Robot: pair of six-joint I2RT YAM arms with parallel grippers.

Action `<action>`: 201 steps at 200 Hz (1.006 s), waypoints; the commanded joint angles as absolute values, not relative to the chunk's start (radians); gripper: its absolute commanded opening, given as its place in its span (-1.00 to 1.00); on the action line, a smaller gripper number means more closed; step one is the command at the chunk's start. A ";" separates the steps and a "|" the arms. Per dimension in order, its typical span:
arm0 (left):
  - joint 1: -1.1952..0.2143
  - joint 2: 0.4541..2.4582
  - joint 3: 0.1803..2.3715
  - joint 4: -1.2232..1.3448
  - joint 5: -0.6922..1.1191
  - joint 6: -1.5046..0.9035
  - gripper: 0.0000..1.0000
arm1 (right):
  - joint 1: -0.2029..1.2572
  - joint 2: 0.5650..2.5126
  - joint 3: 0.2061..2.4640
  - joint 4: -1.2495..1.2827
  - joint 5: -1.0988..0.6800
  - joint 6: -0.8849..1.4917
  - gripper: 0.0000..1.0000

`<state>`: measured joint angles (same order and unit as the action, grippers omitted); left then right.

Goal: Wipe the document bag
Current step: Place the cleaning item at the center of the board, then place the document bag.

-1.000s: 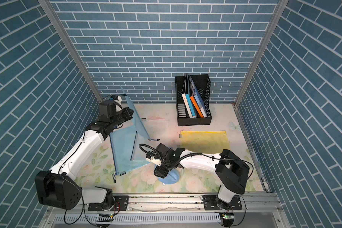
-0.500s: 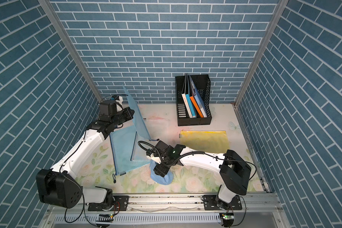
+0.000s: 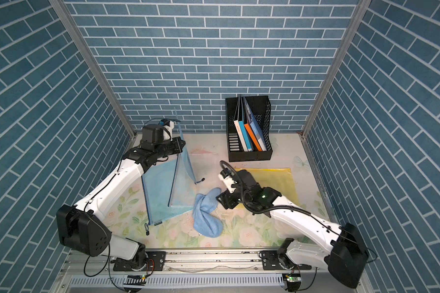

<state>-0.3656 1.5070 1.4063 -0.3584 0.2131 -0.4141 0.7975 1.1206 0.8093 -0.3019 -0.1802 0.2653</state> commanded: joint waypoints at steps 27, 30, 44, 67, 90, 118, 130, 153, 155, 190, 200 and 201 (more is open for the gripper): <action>-0.580 1.603 1.619 -0.562 0.006 -0.272 -1.00 | 0.636 1.089 0.785 -0.339 -0.164 0.477 0.40; -0.592 1.611 1.634 -0.572 -0.010 -0.266 -1.00 | 0.630 1.087 0.782 -0.340 -0.159 0.488 0.39; -0.666 1.658 1.727 -0.655 -0.126 -0.233 -1.00 | 0.606 1.069 0.768 -0.365 -0.108 0.544 0.38; -0.775 1.750 1.852 -0.743 -0.242 -0.192 -1.00 | 0.543 1.009 0.756 -0.463 0.018 0.628 0.37; -0.870 1.867 1.985 -0.822 -0.381 -0.154 -1.00 | 0.414 0.931 0.726 -0.523 0.020 0.677 0.39; -0.948 2.024 2.196 -0.917 -0.524 -0.108 -1.00 | 0.221 0.893 0.683 -0.534 -0.130 0.739 0.38; -0.986 2.085 2.288 -0.945 -0.581 -0.075 -1.00 | 0.164 0.893 0.670 -0.534 -0.175 0.759 0.37; -1.054 2.205 2.472 -1.000 -0.688 -0.008 -1.00 | 0.081 0.907 0.658 -0.530 -0.239 0.771 0.37; -1.058 2.212 2.473 -0.999 -0.695 -0.003 -1.00 | 0.072 0.910 0.657 -0.527 -0.248 0.771 0.37; -1.095 2.231 2.433 -0.996 -0.742 0.012 -1.00 | -0.058 1.011 0.634 -0.450 -0.443 0.810 0.32; -1.095 2.218 2.422 -1.000 -0.756 0.012 -1.00 | -0.060 1.039 0.630 -0.422 -0.466 0.810 0.29; -1.094 2.217 2.421 -1.000 -0.758 0.012 -1.00 | -0.059 1.040 0.629 -0.419 -0.468 0.810 0.28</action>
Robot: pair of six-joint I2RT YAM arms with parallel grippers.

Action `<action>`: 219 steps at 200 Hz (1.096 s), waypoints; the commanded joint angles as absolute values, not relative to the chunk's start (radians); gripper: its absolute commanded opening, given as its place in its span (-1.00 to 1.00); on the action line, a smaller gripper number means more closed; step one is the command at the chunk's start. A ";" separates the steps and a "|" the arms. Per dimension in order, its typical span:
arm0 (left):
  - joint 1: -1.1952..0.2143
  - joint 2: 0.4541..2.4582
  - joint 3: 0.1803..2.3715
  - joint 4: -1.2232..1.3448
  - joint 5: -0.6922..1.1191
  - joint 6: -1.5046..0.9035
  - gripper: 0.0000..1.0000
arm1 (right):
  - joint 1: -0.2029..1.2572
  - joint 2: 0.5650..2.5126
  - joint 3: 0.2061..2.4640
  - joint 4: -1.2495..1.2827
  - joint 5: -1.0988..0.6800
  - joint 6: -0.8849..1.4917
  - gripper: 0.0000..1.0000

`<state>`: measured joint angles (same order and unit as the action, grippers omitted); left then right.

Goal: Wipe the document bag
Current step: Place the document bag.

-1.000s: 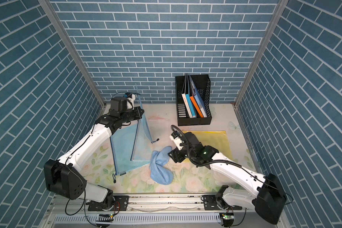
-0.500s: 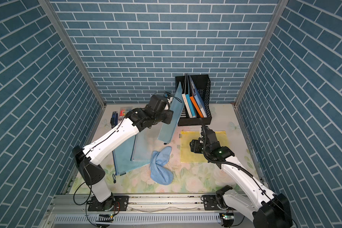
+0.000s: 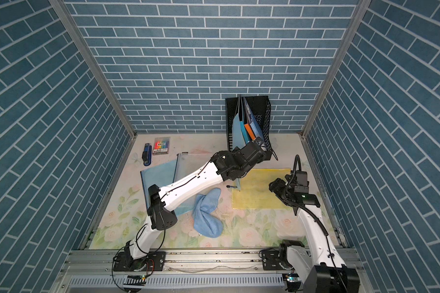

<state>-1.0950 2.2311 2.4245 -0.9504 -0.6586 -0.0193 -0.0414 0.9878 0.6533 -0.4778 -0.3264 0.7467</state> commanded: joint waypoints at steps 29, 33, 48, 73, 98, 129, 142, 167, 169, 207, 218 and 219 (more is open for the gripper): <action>-1.105 2.166 2.432 -0.977 -0.782 0.044 -1.00 | -0.046 1.081 0.592 -0.307 -0.557 0.844 0.15; -1.107 2.162 2.436 -0.971 -0.781 0.051 -1.00 | -0.038 1.090 0.587 -0.289 -0.566 0.849 0.13; -1.117 2.156 2.461 -0.964 -0.764 0.065 -1.00 | 0.036 1.120 0.584 -0.257 -0.551 0.862 0.11; -1.159 2.149 2.458 -0.952 -0.704 0.112 -1.00 | 0.204 1.166 0.571 -0.155 -0.485 0.926 0.12; -1.206 2.145 2.410 -0.930 -0.698 0.162 -1.00 | 0.279 1.199 0.537 -0.015 -0.459 1.009 0.12; -1.236 2.148 2.399 -0.893 -0.665 0.201 -1.00 | 0.345 1.281 0.556 0.122 -0.463 1.061 0.12; -1.241 2.158 2.398 -0.887 -0.661 0.201 -1.00 | 0.357 1.307 0.559 0.170 -0.459 1.075 0.13; -1.246 2.171 2.367 -0.873 -0.653 0.213 -1.00 | 0.359 1.349 0.551 0.292 -0.439 1.103 0.14; -1.246 2.171 2.362 -0.870 -0.651 0.216 -1.00 | 0.359 1.355 0.554 0.295 -0.439 1.102 0.14; -1.271 2.170 2.316 -0.813 -0.606 0.278 -1.00 | 0.355 1.461 0.615 0.356 -0.461 1.111 0.16; -1.285 2.160 2.316 -0.813 -0.569 0.267 -0.99 | 0.369 1.482 0.626 0.385 -0.482 1.133 0.14; -1.286 2.159 2.316 -0.814 -0.566 0.266 -0.99 | 0.370 1.483 0.626 0.386 -0.483 1.134 0.14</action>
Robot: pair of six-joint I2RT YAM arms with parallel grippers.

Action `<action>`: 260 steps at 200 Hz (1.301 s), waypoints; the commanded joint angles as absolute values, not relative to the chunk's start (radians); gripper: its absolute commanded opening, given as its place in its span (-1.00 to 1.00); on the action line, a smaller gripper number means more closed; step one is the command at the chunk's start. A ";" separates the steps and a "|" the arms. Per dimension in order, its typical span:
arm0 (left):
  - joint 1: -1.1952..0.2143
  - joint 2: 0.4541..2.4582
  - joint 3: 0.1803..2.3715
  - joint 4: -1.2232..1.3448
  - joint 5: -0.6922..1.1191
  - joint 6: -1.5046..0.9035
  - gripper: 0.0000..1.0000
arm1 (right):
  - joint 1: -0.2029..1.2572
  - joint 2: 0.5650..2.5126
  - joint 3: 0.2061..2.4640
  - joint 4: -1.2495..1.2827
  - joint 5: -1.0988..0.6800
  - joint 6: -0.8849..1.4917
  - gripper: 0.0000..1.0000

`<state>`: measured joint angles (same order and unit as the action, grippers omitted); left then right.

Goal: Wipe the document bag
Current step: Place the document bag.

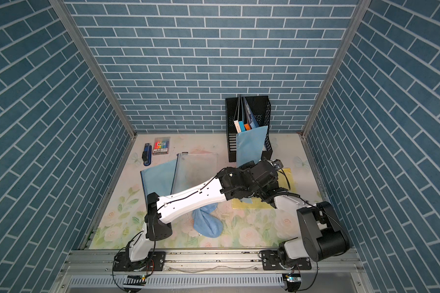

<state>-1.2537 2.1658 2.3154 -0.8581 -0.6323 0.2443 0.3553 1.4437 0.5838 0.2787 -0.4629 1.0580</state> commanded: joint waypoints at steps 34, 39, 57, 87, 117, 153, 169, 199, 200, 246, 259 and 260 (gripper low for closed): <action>-1.319 2.149 2.231 -0.809 -0.600 0.305 -0.99 | 0.393 1.456 0.564 0.417 -0.437 1.154 0.14; -1.322 2.148 2.224 -0.807 -0.606 0.307 -0.99 | 0.393 1.449 0.553 0.425 -0.431 1.158 0.14; -1.329 2.134 2.204 -0.808 -0.612 0.305 -0.99 | 0.382 1.428 0.540 0.403 -0.419 1.149 0.14; -1.330 2.095 2.094 -0.795 -0.700 0.307 -1.00 | 0.308 1.354 0.515 0.276 -0.408 1.099 0.16; -1.330 2.037 1.907 -0.700 -0.770 0.314 -1.00 | 0.137 1.177 0.507 0.016 -0.374 1.005 0.26; -1.330 1.994 1.788 -0.575 -0.823 0.374 -1.00 | -0.022 1.074 0.610 -0.271 -0.346 0.857 0.40; -1.324 1.998 1.786 -0.554 -0.828 0.395 -1.00 | -0.091 1.076 0.647 -0.334 -0.361 0.825 0.41; -1.319 2.020 1.781 -0.489 -0.853 0.451 -1.00 | -0.256 1.058 0.700 -0.396 -0.421 0.780 0.43; -1.319 2.021 1.782 -0.488 -0.854 0.454 -1.00 | -0.261 1.059 0.702 -0.396 -0.424 0.781 0.43; -1.270 2.054 1.869 -0.376 -0.872 0.658 -1.00 | -0.362 1.098 0.797 -0.410 -0.523 0.764 0.43; -1.280 2.060 1.866 -0.332 -0.878 0.702 -1.00 | -0.376 1.086 0.807 -0.412 -0.520 0.761 0.43; -1.282 2.061 1.865 -0.330 -0.878 0.703 -1.00 | -0.378 1.085 0.807 -0.412 -0.520 0.761 0.43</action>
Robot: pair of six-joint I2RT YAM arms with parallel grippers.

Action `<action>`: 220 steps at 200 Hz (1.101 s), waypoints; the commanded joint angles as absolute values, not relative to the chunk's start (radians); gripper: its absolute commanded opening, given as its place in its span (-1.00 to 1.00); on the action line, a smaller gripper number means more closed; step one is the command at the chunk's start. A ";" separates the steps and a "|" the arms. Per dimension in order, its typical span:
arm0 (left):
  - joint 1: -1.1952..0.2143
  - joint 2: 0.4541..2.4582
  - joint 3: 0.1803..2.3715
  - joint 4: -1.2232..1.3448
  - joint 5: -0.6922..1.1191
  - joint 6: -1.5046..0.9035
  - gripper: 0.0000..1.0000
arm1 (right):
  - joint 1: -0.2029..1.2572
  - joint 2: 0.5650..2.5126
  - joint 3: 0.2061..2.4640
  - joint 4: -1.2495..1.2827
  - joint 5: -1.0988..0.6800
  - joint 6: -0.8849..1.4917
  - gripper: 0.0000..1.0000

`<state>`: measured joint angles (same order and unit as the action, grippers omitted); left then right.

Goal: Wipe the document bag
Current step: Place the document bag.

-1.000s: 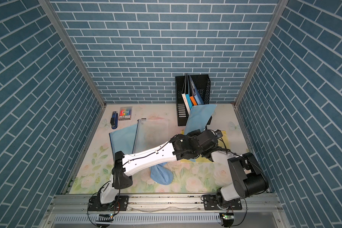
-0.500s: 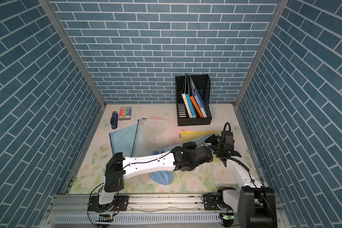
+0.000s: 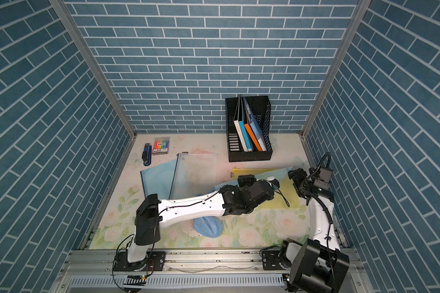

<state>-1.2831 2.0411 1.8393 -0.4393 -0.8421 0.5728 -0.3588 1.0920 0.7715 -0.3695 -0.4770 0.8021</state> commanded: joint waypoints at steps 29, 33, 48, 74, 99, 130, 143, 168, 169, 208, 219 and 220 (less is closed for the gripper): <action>-1.343 2.101 1.849 -0.303 -0.847 0.689 -1.00 | -0.444 1.068 0.835 -0.444 -0.522 0.733 0.44; -1.352 2.109 1.848 -0.313 -0.841 0.674 -1.00 | -0.451 1.070 0.840 -0.447 -0.523 0.728 0.44; -1.375 2.142 1.846 -0.355 -0.832 0.640 -1.00 | -0.465 1.079 0.856 -0.453 -0.528 0.721 0.44; -1.344 2.133 1.854 -0.341 -0.826 0.642 -1.00 | -0.472 1.101 0.874 -0.441 -0.544 0.724 0.43; -1.283 2.126 1.861 -0.245 -0.822 0.765 -1.00 | -0.472 1.108 0.863 -0.418 -0.560 0.746 0.43; -1.223 2.117 1.813 -0.058 -0.777 0.976 -1.00 | -0.472 1.087 0.828 -0.396 -0.566 0.762 0.43; -1.209 2.110 1.833 -0.022 -0.764 1.007 -1.00 | -0.474 1.074 0.819 -0.407 -0.561 0.759 0.43; -1.204 2.094 1.870 -0.026 -0.747 1.032 -0.99 | -0.475 1.060 0.799 -0.405 -0.552 0.758 0.43; -1.204 2.094 1.871 -0.026 -0.747 1.032 -0.99 | -0.475 1.060 0.799 -0.405 -0.552 0.758 0.43; -1.286 2.078 1.816 -0.060 -0.744 0.986 -0.99 | -0.483 1.061 0.797 -0.402 -0.539 0.753 0.43; -1.313 2.092 1.796 -0.080 -0.746 0.938 -0.99 | -0.488 1.063 0.806 -0.403 -0.537 0.747 0.43; -1.315 2.093 1.794 -0.082 -0.745 0.933 -0.99 | -0.489 1.064 0.806 -0.403 -0.537 0.746 0.43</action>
